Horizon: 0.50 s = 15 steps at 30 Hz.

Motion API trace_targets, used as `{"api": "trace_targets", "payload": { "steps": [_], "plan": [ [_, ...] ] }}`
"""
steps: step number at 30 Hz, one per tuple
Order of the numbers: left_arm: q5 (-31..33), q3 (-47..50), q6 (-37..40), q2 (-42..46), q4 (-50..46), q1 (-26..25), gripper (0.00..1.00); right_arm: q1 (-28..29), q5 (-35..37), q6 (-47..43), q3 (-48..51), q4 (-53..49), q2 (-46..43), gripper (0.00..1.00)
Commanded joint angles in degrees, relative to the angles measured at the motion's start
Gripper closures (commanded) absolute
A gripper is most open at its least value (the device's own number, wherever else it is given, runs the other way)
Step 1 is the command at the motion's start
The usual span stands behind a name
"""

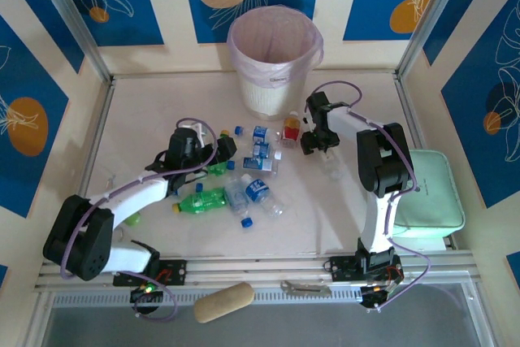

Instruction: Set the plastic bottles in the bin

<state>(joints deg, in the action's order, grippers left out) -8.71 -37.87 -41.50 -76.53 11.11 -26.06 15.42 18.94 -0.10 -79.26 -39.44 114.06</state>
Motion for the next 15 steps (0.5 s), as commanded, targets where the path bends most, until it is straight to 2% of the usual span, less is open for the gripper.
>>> {"api": "trace_targets", "payload": {
  "steps": [1,7,15],
  "plan": [
    [1.0,0.9,0.5,1.5,-0.7,-0.5,0.0,0.3,-0.3,0.1,-0.4,-1.1,-1.3,0.38],
    [1.2,1.1,0.5,2.0,-0.8,-0.5,0.0,-0.1,-2.9,1.5,0.7,-0.2,-4.9,0.43],
    [1.2,0.5,1.7,1.5,-0.7,-0.4,0.0,-3.4,-11.5,9.2,4.6,4.4,-16.0,0.48]
  ]
}}
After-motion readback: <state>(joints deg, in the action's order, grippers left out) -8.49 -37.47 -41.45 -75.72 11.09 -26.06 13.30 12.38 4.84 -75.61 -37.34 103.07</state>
